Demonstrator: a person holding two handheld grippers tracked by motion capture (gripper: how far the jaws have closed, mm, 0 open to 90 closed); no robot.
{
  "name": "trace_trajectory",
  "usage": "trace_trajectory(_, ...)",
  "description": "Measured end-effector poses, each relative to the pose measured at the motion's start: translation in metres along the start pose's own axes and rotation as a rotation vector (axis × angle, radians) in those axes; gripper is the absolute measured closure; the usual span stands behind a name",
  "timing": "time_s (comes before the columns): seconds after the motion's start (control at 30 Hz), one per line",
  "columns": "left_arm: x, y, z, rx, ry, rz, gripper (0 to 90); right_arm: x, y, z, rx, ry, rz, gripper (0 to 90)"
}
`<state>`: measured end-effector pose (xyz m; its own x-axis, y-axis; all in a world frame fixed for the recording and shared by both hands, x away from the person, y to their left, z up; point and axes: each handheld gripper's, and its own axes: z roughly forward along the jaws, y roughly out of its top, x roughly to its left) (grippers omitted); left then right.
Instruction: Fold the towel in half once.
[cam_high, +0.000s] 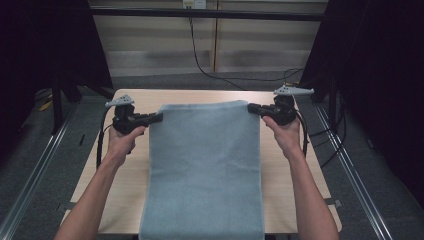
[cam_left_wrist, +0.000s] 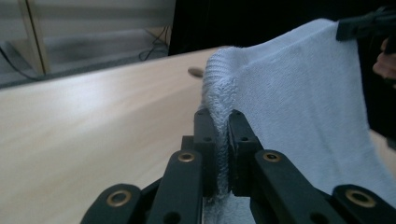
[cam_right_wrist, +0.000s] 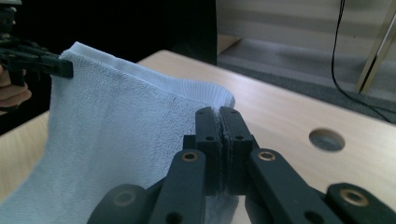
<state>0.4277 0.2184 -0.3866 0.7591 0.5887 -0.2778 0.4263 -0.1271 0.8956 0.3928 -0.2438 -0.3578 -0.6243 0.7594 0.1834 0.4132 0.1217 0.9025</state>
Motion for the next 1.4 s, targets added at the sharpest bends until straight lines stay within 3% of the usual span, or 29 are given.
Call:
trace_trajectory(0.1,-0.001,0.020,0.001,-0.008,0.020,0.027,84.7,-0.001,0.020,-0.002,-0.022,-0.011,-0.013,87.1)
trace_trajectory(0.2,-0.002,0.029,0.000,-0.034,0.011,0.027,84.7,-0.002,0.032,-0.003,-0.032,-0.017,-0.024,87.1)
trace_trajectory(0.37,0.000,0.055,0.003,-0.046,0.038,0.034,84.7,-0.008,0.064,-0.005,-0.058,-0.053,-0.032,87.1)
trace_trajectory(0.47,-0.004,0.080,-0.001,-0.104,0.031,0.041,84.7,-0.008,0.081,-0.008,-0.093,-0.061,-0.027,87.2)
trace_trajectory(0.57,-0.010,0.088,-0.010,-0.121,0.020,0.065,84.7,-0.005,0.091,-0.014,-0.121,-0.057,-0.036,87.2)
trace_trajectory(0.67,-0.015,0.086,-0.017,-0.118,0.013,0.081,84.7,-0.002,0.090,-0.020,-0.128,-0.045,-0.040,87.2)
trace_trajectory(0.8,-0.032,0.066,-0.031,-0.123,-0.015,0.109,84.7,0.013,0.072,-0.037,-0.119,-0.017,-0.065,87.2)
trace_trajectory(0.93,-0.042,0.050,-0.038,-0.134,-0.018,0.102,84.7,0.023,0.056,-0.049,-0.108,0.006,-0.075,87.2)
trace_trajectory(1.0,-0.050,0.027,-0.044,-0.129,-0.013,0.081,84.7,0.031,0.036,-0.059,-0.087,0.025,-0.073,87.2)
trace_trajectory(1.03,-0.050,0.027,-0.044,-0.129,-0.013,0.081,84.7,0.031,0.036,-0.059,-0.087,0.025,-0.073,87.2)
trace_trajectory(1.1,-0.058,0.006,-0.050,-0.104,-0.013,0.084,84.7,0.040,0.013,-0.067,-0.046,0.045,-0.084,87.2)
trace_trajectory(1.2,-0.067,-0.011,-0.059,-0.096,-0.030,0.079,84.7,0.050,-0.011,-0.074,0.011,0.057,-0.088,87.2)
trace_trajectory(1.23,-0.067,-0.011,-0.059,-0.096,-0.030,0.079,84.7,0.050,-0.011,-0.074,0.011,0.057,-0.088,87.2)
trace_trajectory(1.27,-0.077,-0.022,-0.067,-0.099,-0.037,0.102,84.7,0.057,-0.026,-0.082,0.021,0.076,-0.088,87.2)
trace_trajectory(1.33,-0.083,-0.034,-0.073,-0.071,-0.055,0.107,84.7,0.066,-0.039,-0.091,0.013,0.093,-0.085,87.2)
trace_trajectory(1.4,-0.087,-0.048,-0.076,-0.050,-0.059,0.085,84.7,0.072,-0.049,-0.096,0.017,0.104,-0.086,87.2)
